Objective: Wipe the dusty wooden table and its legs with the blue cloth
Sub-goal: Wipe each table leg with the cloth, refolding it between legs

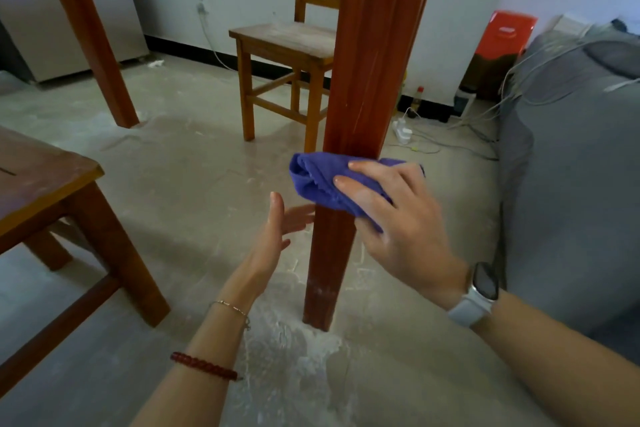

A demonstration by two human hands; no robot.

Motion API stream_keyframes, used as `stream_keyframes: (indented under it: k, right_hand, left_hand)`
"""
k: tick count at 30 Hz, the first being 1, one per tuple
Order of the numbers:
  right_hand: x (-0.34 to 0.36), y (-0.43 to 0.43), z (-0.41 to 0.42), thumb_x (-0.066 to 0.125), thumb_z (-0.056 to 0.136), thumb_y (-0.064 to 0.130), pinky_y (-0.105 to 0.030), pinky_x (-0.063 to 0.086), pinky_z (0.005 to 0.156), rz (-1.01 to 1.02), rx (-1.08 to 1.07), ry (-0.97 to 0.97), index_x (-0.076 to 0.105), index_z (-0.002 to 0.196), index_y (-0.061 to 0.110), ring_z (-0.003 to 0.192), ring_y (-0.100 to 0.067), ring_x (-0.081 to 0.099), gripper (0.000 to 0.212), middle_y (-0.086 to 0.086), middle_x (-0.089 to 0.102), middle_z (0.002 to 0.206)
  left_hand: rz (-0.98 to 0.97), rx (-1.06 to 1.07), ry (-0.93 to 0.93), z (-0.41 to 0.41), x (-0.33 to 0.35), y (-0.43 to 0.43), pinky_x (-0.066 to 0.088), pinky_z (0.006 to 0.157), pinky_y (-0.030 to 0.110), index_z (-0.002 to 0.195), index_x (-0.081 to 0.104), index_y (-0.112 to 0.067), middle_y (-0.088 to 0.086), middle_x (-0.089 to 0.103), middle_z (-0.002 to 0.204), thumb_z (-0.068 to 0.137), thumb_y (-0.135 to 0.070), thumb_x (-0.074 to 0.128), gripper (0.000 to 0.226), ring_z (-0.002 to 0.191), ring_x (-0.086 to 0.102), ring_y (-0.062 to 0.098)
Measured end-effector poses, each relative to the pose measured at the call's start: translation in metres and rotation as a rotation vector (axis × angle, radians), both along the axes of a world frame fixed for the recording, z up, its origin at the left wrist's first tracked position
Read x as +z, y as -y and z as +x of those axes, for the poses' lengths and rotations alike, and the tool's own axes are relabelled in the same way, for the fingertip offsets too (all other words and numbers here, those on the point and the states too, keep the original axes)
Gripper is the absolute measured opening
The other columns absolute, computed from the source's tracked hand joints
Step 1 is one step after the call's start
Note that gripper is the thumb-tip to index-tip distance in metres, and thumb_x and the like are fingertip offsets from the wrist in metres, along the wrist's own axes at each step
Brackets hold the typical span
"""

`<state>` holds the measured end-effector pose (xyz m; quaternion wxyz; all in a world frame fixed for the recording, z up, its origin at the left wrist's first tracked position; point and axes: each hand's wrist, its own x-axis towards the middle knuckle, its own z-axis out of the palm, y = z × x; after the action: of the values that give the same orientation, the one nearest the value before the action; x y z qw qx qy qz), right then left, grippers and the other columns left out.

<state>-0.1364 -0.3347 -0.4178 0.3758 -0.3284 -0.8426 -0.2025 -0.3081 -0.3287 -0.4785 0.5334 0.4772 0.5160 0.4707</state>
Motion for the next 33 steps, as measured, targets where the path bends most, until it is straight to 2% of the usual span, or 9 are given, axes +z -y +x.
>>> stream_keyframes:
  k: [6, 11, 17, 20, 22, 24, 26, 30, 33]
  right_hand:
    - [-0.068, 0.001, -0.005, 0.053, 0.083, 0.008, -0.037, 0.048, 0.059, -0.029, -0.104, 0.238, 0.060, 0.116, 0.011, 0.086, -0.027, 0.043, 0.034, -0.014, 0.061, 0.120]
    - [-0.150, 0.002, -0.010, 0.031, 0.082, 0.013, -0.031, 0.050, 0.051, -0.154, -0.094, 0.455, 0.066, 0.109, 0.010, 0.086, -0.028, 0.040, 0.044, -0.013, 0.066, 0.112]
    - [-0.245, -0.010, -0.019, 0.030, 0.081, 0.014, -0.029, 0.054, 0.072, -0.396, -0.070, 0.832, 0.070, 0.105, 0.012, 0.085, -0.022, 0.066, 0.046, -0.009, 0.069, 0.109]
    - [-0.260, -0.009, -0.025, 0.039, 0.082, 0.025, -0.026, 0.052, 0.075, -0.598, -0.100, 0.983, 0.073, 0.099, 0.019, 0.089, -0.016, 0.066, 0.039, -0.003, 0.071, 0.104]
    - [-0.271, -0.011, -0.024, 0.023, 0.088, 0.016, -0.037, 0.048, 0.081, -0.859, -0.065, 0.999, 0.062, 0.112, 0.012, 0.106, -0.028, 0.055, 0.046, -0.010, 0.061, 0.117]
    - [-0.271, -0.011, -0.019, 0.035, 0.089, 0.011, -0.040, 0.044, 0.078, -1.168, 0.004, 0.877, 0.056, 0.110, 0.009, 0.101, -0.032, 0.052, 0.030, -0.016, 0.058, 0.112]
    - [-0.258, -0.009, -0.016, 0.045, 0.081, 0.014, -0.035, 0.042, 0.067, -1.294, 0.069, 0.609, 0.056, 0.094, 0.014, 0.078, -0.025, 0.052, 0.017, -0.014, 0.063, 0.094]
    - [-0.222, 0.003, -0.011, 0.043, 0.073, 0.030, -0.026, 0.045, 0.073, -1.353, 0.232, 0.134, 0.060, 0.110, 0.016, 0.082, -0.016, 0.058, 0.043, -0.003, 0.067, 0.095]
    - [-0.190, 0.000, -0.013, 0.051, 0.067, 0.028, -0.013, 0.047, 0.073, -1.526, 0.238, -0.212, 0.054, 0.103, 0.020, 0.083, -0.005, 0.060, 0.037, 0.003, 0.062, 0.096]
  left_hand:
    - [-0.086, 0.015, 0.097, -0.008, -0.012, -0.001, 0.028, 0.109, 0.043, 0.114, 0.052, -0.031, -0.002, 0.057, 0.123, 0.087, -0.061, -0.004, 0.069, 0.120, 0.048, 0.014]
    - [-0.103, 0.022, 0.036, -0.010, -0.034, 0.000, 0.027, 0.107, 0.043, 0.118, 0.054, -0.029, -0.004, 0.057, 0.123, 0.089, -0.057, -0.004, 0.071, 0.122, 0.045, 0.016]
    - [-0.106, 0.011, -0.065, -0.012, -0.069, 0.001, 0.020, 0.105, 0.036, 0.117, 0.056, -0.025, -0.002, 0.059, 0.118, 0.094, -0.044, -0.004, 0.067, 0.117, 0.047, 0.012]
    - [-0.134, 0.077, -0.092, -0.021, -0.091, 0.009, 0.029, 0.101, 0.034, 0.111, 0.056, -0.027, -0.004, 0.059, 0.112, 0.096, -0.043, 0.006, 0.055, 0.110, 0.051, 0.012]
    - [-0.161, 0.149, -0.140, -0.029, -0.106, 0.017, 0.035, 0.097, 0.031, 0.109, 0.056, -0.026, -0.004, 0.059, 0.110, 0.097, -0.041, 0.021, 0.040, 0.107, 0.053, 0.013]
    - [-0.209, 0.215, -0.204, -0.037, -0.121, 0.025, 0.041, 0.093, 0.030, 0.109, 0.056, -0.025, -0.002, 0.060, 0.112, 0.095, -0.035, 0.037, 0.025, 0.106, 0.055, 0.015]
    - [-0.248, 0.239, -0.269, -0.043, -0.134, 0.030, 0.043, 0.094, 0.031, 0.111, 0.055, -0.024, 0.002, 0.059, 0.118, 0.094, -0.030, 0.044, 0.021, 0.106, 0.055, 0.016]
    - [-0.305, 0.192, -0.193, -0.043, -0.144, 0.040, 0.043, 0.099, 0.035, 0.106, 0.054, -0.030, -0.001, 0.058, 0.121, 0.093, -0.030, 0.048, 0.015, 0.112, 0.054, 0.017]
    - [-0.339, 0.089, 0.018, -0.035, -0.138, 0.050, 0.043, 0.101, 0.041, 0.112, 0.056, -0.029, 0.000, 0.059, 0.123, 0.086, -0.037, 0.051, 0.028, 0.114, 0.055, 0.018]
